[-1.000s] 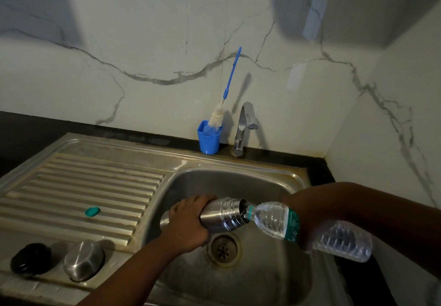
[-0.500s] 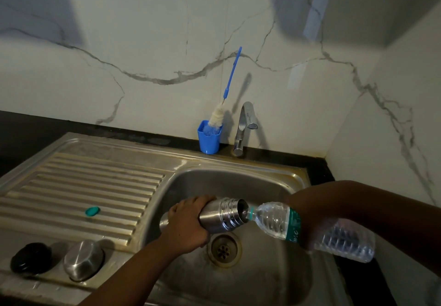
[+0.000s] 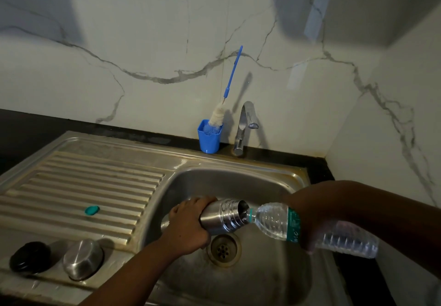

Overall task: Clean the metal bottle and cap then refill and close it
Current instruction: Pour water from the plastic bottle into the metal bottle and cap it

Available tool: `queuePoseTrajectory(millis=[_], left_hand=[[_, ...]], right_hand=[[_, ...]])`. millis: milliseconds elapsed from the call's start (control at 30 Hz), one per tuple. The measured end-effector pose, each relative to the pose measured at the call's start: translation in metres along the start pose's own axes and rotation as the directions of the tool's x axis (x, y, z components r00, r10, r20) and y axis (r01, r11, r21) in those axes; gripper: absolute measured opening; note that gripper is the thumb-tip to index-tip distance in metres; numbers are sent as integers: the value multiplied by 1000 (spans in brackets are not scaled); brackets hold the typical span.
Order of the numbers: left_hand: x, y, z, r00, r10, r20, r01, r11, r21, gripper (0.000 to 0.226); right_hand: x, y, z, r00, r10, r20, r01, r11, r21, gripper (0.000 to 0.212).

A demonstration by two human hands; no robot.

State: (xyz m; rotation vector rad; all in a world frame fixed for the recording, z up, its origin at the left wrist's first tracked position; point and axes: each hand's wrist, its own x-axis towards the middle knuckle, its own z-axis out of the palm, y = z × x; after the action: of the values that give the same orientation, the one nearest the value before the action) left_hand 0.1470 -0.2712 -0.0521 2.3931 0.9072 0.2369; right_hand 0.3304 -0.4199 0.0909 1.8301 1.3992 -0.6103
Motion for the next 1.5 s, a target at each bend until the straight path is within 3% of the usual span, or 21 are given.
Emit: queuePoseTrajectory(millis=[400, 700, 1000, 1233, 1500], left_hand=[[0, -3, 2, 1000, 1, 5, -1, 1000, 15, 96], [2, -6, 5, 1000, 10, 21, -11, 1000, 28, 96], [0, -8, 7, 999, 21, 42, -23, 999, 36, 94], [-1, -2, 8, 997, 24, 80, -26, 999, 22, 91], [-9, 9, 3, 997, 30, 71, -30, 1000, 0, 90]], right_hand=[[-10, 3, -9, 988, 105, -110, -98, 993, 68, 102], [-19, -2, -15, 992, 77, -101, -75, 997, 19, 89], [-31, -15, -21, 965, 74, -252, -114, 983, -147, 78], [-38, -31, -30, 964, 92, -250, -168, 938, -302, 75], [-49, -41, -54, 934, 12, -357, -168, 896, -411, 51]])
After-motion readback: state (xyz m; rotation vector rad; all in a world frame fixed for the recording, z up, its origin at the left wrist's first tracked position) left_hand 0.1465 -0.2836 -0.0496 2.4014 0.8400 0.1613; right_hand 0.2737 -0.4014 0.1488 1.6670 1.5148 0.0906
